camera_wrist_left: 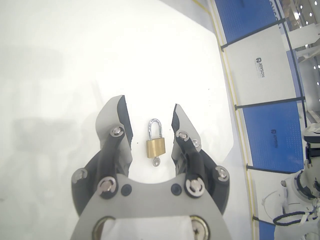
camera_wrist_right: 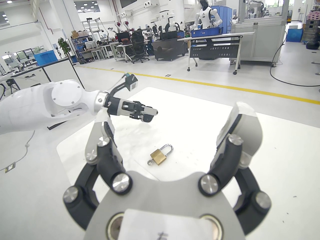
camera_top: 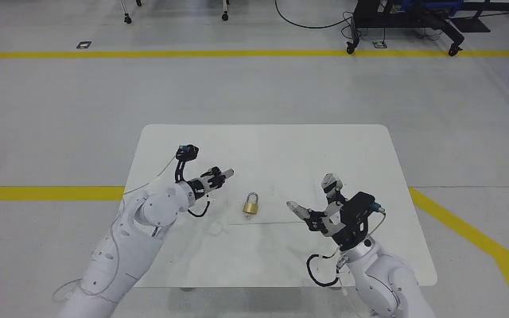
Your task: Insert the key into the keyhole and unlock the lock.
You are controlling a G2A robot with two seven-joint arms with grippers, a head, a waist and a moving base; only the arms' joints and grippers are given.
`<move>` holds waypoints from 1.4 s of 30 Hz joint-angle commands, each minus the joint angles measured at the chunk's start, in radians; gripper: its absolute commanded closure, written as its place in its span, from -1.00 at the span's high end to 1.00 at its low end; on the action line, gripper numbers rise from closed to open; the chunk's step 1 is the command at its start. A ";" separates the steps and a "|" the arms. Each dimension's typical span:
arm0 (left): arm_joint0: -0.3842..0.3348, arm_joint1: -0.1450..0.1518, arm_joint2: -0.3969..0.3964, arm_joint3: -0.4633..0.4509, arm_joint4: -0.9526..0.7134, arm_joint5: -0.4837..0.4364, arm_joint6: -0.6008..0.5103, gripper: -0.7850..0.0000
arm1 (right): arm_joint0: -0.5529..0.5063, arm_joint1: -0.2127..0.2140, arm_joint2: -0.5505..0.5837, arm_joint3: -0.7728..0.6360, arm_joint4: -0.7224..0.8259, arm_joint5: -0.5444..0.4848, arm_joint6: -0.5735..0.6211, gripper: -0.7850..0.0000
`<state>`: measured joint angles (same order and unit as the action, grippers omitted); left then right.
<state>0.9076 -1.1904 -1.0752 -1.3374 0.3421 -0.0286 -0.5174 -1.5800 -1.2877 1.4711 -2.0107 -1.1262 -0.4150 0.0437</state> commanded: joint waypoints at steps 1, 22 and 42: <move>0.078 0.019 -0.061 -0.119 0.051 0.022 0.015 -0.07 | 0.000 0.001 -0.001 0.000 0.001 0.000 0.003 1.00; 0.244 0.049 -0.163 -0.348 0.196 0.073 0.055 1.00 | 0.002 0.003 -0.003 0.000 0.001 -0.001 0.006 1.00; 0.244 0.049 -0.163 -0.348 0.196 0.073 0.055 1.00 | 0.002 0.003 -0.003 0.000 0.001 -0.001 0.006 1.00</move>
<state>1.1511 -1.1412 -1.2386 -1.6858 0.5386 0.0441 -0.4620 -1.5778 -1.2851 1.4677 -2.0112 -1.1247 -0.4160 0.0493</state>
